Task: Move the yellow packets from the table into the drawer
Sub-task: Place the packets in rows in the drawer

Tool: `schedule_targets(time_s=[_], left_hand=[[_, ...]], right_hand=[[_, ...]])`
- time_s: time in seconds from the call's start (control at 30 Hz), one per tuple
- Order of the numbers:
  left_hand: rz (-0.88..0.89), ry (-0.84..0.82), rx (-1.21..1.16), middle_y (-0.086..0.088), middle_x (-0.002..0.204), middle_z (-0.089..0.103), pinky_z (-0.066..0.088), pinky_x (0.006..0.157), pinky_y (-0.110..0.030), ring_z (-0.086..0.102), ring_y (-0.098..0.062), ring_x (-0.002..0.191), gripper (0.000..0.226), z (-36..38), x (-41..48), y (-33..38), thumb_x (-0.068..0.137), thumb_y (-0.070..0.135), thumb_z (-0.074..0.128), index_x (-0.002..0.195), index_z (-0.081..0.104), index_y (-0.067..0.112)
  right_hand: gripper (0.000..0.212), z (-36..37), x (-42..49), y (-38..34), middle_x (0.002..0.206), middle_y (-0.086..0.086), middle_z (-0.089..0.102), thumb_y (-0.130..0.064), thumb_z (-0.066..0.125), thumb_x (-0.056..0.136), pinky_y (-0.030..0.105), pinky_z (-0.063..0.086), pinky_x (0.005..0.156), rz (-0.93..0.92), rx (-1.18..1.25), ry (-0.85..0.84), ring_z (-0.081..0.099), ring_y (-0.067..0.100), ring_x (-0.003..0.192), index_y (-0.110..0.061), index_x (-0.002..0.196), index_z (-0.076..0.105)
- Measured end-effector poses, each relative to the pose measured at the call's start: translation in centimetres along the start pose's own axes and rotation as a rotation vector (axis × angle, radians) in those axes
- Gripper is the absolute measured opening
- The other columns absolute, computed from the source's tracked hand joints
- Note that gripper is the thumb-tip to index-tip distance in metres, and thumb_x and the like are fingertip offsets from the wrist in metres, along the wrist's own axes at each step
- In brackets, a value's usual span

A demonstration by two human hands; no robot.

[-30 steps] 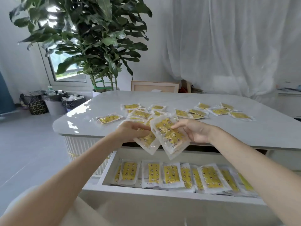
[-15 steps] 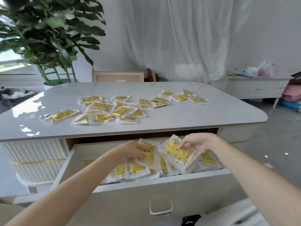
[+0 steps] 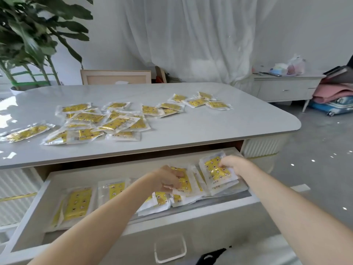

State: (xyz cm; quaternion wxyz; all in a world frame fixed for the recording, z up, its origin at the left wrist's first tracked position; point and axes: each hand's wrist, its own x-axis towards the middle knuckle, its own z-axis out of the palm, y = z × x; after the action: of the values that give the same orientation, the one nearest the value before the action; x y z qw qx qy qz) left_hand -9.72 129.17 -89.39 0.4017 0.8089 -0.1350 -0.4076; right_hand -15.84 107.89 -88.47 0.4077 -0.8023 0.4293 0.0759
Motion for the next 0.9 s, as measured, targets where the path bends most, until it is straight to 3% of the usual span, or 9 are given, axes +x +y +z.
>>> schedule_targets(time_s=[0.03, 0.13, 0.3, 0.43, 0.53, 0.63, 0.73, 0.83, 0.9], left_hand=[[-0.005, -0.004, 0.01, 0.001, 0.098, 0.065, 0.052, 0.083, -0.021, 0.057, -0.008, 0.08, 0.048, -0.2, 0.2, -0.3, 0.086, -0.005, 0.058, 0.127, 0.059, 0.018], [0.009, 0.014, 0.082, 0.004, 0.09, 0.056, 0.055, 0.076, -0.019, 0.057, -0.008, 0.081, 0.048, -1.1, 0.2, -1.2, 0.085, -0.006, 0.06, 0.127, 0.058, 0.016], [0.059, 0.068, 0.174, 0.0, 0.071, 0.049, 0.053, 0.057, -0.011, 0.058, -0.009, 0.062, 0.046, -2.7, -0.2, -2.2, 0.081, -0.004, 0.065, 0.124, 0.06, 0.013], [0.067, 0.096, 0.284, -0.001, 0.085, 0.048, 0.057, 0.083, -0.028, 0.064, -0.021, 0.079, 0.047, -2.8, -0.3, -3.0, 0.078, 0.0, 0.071, 0.122, 0.058, 0.008], [0.115, 0.166, 0.503, -0.004, 0.109, 0.048, 0.054, 0.066, -0.024, 0.06, -0.018, 0.075, 0.047, -2.5, -0.6, -3.4, 0.074, 0.01, 0.076, 0.116, 0.056, 0.014], [0.143, 0.268, 0.784, -0.003, 0.117, 0.042, 0.053, 0.073, -0.031, 0.061, -0.017, 0.069, 0.05, -2.5, -1.0, -3.4, 0.069, 0.029, 0.08, 0.113, 0.055, 0.029], [0.193, 0.336, 1.028, -0.003, 0.125, 0.038, 0.046, 0.071, -0.03, 0.058, -0.022, 0.091, 0.065, -2.3, -1.3, -3.2, 0.069, 0.044, 0.078, 0.125, 0.05, 0.029], [0.337, 0.259, 1.186, -0.003, 0.135, 0.032, 0.047, 0.085, -0.035, 0.041, -0.024, 0.119, 0.083, -1.6, -0.7, -3.5, 0.069, 0.056, 0.073, 0.14, 0.037, 0.031], [0.379, 0.153, 1.248, -0.002, 0.144, 0.026, 0.044, 0.097, -0.042, 0.031, -0.025, 0.129, 0.091, -1.0, -0.3, -3.9, 0.071, 0.057, 0.07, 0.147, 0.024, 0.034]], right_hand=[[0.047, 0.2, 0.1, 0.0, 0.152, 0.018, 0.031, -0.001, 0.047, 0.096, 0.039, 0.027, 0.112, 0.005, -0.001, 0.006, 0.031, 0.031, 0.14, 0.004, 0.142, 0.035], [0.05, 0.4, 0.3, 0.1, 0.152, 0.018, 0.03, -0.002, 0.047, 0.098, 0.037, 0.031, 0.109, -0.019, 0.0, 0.045, 0.031, 0.032, 0.14, 0.005, 0.144, 0.029], [0.038, 0.8, 0.0, 0.2, 0.14, 0.016, 0.048, -0.01, 0.048, 0.098, 0.034, 0.042, 0.101, -0.013, -0.086, 0.125, 0.049, 0.028, 0.127, 0.002, 0.133, 0.044], [0.039, 0.6, -0.3, 0.6, 0.129, 0.013, 0.057, -0.018, 0.049, 0.091, 0.041, 0.044, 0.104, -0.02, -0.061, 0.179, 0.055, 0.029, 0.118, -0.004, 0.128, 0.053], [0.045, 0.7, -0.7, 0.5, 0.134, 0.016, 0.054, -0.018, 0.046, 0.094, 0.038, 0.045, 0.102, -0.007, 0.034, 0.174, 0.053, 0.029, 0.124, 0.0, 0.135, 0.048], [0.04, 0.8, -0.9, 0.1, 0.124, 0.014, 0.059, -0.011, 0.044, 0.095, 0.031, 0.047, 0.084, -0.011, 0.11, 0.127, 0.058, 0.024, 0.112, 0.003, 0.132, 0.047], [0.035, 1.1, -0.8, 0.0, 0.139, 0.017, 0.049, -0.007, 0.05, 0.089, 0.042, 0.037, 0.106, -0.04, 0.166, 0.033, 0.049, 0.03, 0.127, 0.0, 0.123, 0.052], [0.012, 1.4, -1.1, -0.1, 0.105, 0.013, 0.054, -0.007, 0.051, 0.086, 0.034, 0.047, 0.081, -0.052, 0.212, -0.075, 0.057, 0.025, 0.091, -0.006, 0.098, 0.051], [0.01, 1.4, -1.2, -0.1, 0.097, 0.01, 0.052, -0.007, 0.049, 0.089, 0.027, 0.043, 0.063, -0.051, 0.215, -0.103, 0.056, 0.022, 0.08, -0.007, 0.099, 0.047]])
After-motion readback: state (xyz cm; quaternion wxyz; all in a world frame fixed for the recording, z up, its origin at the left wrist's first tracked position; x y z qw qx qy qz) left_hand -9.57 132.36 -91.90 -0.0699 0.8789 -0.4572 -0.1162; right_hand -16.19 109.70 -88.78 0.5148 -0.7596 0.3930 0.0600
